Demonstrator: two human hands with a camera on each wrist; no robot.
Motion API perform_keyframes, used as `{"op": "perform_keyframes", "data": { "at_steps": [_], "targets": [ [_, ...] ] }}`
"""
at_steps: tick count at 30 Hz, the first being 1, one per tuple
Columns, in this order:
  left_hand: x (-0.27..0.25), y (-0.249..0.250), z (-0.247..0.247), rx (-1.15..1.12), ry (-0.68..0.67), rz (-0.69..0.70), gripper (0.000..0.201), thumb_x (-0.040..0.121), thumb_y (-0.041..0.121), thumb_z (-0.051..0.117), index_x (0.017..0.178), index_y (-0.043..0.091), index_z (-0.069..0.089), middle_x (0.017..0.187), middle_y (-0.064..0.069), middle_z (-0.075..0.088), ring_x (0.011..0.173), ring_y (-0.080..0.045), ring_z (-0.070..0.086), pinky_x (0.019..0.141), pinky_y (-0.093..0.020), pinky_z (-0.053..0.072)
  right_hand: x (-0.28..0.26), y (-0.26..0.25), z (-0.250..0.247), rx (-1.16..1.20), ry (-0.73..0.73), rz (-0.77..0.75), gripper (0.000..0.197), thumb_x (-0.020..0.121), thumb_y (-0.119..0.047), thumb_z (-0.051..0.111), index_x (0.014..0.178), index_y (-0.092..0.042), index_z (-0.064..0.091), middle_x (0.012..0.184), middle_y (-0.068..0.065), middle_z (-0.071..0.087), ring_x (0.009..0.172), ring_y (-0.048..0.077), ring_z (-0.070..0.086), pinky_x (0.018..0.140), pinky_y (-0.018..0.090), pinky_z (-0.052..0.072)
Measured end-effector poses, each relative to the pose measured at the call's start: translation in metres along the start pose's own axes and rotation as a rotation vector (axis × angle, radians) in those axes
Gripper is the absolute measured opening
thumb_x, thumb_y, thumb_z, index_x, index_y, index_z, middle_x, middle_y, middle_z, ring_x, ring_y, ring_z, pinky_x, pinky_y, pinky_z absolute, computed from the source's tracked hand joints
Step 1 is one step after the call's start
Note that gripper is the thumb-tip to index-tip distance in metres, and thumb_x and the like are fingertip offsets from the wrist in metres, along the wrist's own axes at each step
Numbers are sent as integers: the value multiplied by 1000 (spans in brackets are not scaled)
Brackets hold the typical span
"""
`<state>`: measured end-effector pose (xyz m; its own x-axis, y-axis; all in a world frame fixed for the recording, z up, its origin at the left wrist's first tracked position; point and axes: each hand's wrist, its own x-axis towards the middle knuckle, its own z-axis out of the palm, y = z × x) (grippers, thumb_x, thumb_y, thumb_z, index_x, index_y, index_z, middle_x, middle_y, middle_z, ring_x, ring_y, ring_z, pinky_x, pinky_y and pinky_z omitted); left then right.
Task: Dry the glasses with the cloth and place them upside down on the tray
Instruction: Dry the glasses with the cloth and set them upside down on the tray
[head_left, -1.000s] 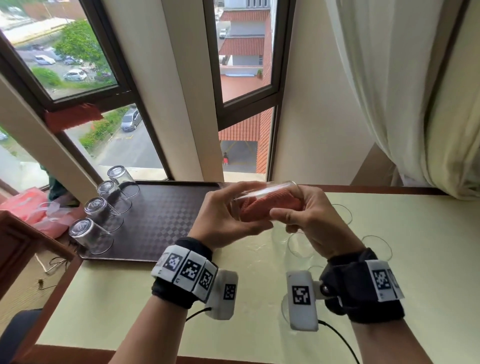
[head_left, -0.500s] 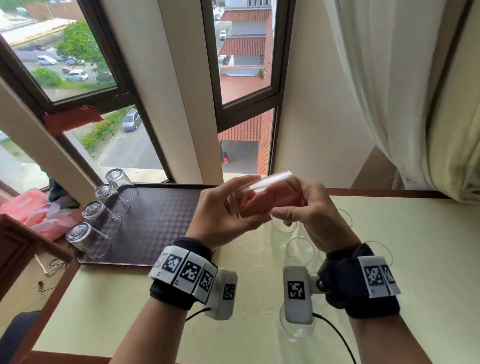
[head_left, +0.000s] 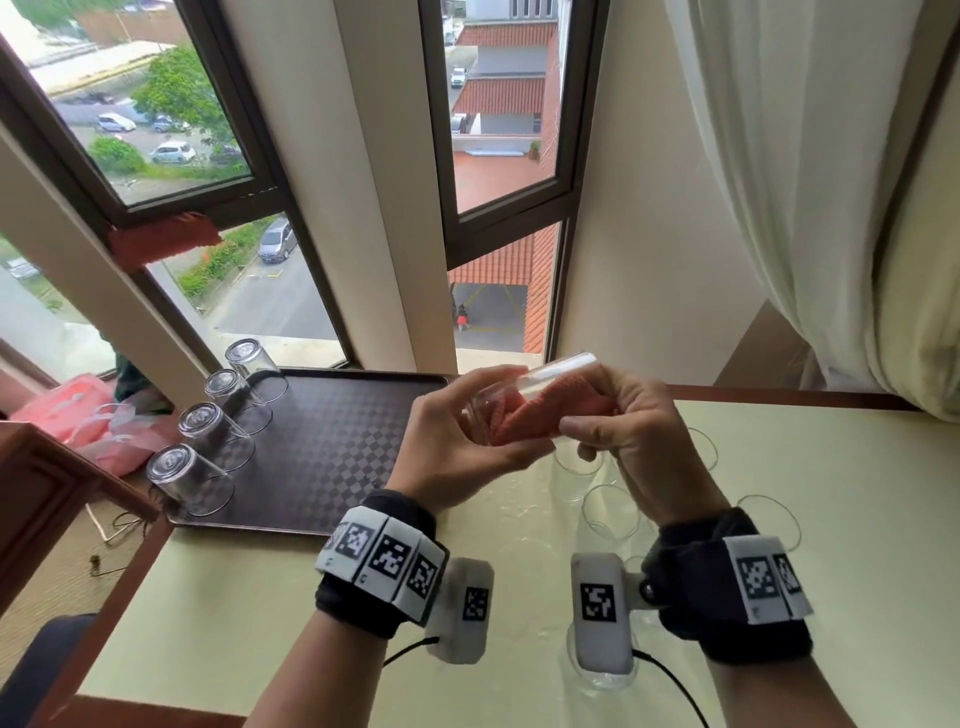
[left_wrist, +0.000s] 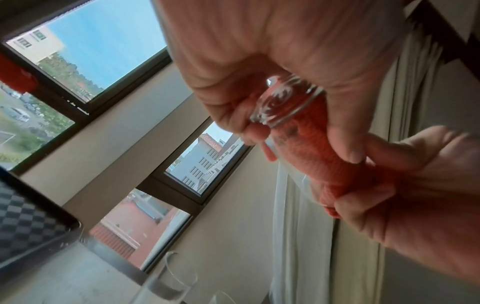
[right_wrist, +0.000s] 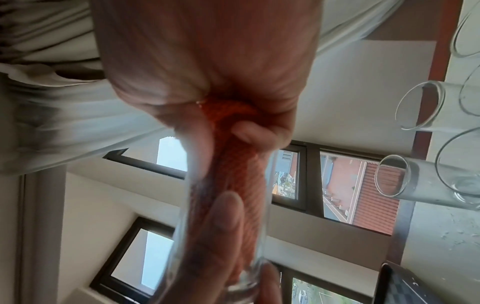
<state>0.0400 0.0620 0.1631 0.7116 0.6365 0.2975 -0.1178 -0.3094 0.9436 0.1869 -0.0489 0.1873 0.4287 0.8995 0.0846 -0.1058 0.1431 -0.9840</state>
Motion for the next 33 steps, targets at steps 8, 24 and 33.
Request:
{"op": "perform_keyframes", "data": {
  "at_steps": [8,24,33],
  "targets": [
    [0,-1,12,-189,-16,-216,64,59,38,85,118,24,66,93,-1,73,62,-15,60,49,-21,49,-3,5,-7,-58,116,-20,28,69,-4,71,96,-9,68,72,-1,68,62,12,57,48,21,46],
    [5,7,18,-268,2,-229,81,51,51,91,121,23,63,97,-4,74,65,-16,67,48,-23,53,-2,-3,-13,-1,22,-101,35,66,23,68,84,-6,68,75,1,73,75,12,71,64,23,57],
    [3,-2,21,200,5,162,72,67,42,87,130,22,60,108,-4,74,91,-14,75,76,-36,63,-5,0,-19,19,30,-27,44,57,-1,69,100,7,64,63,-6,64,52,1,55,48,13,42]
  ]
}}
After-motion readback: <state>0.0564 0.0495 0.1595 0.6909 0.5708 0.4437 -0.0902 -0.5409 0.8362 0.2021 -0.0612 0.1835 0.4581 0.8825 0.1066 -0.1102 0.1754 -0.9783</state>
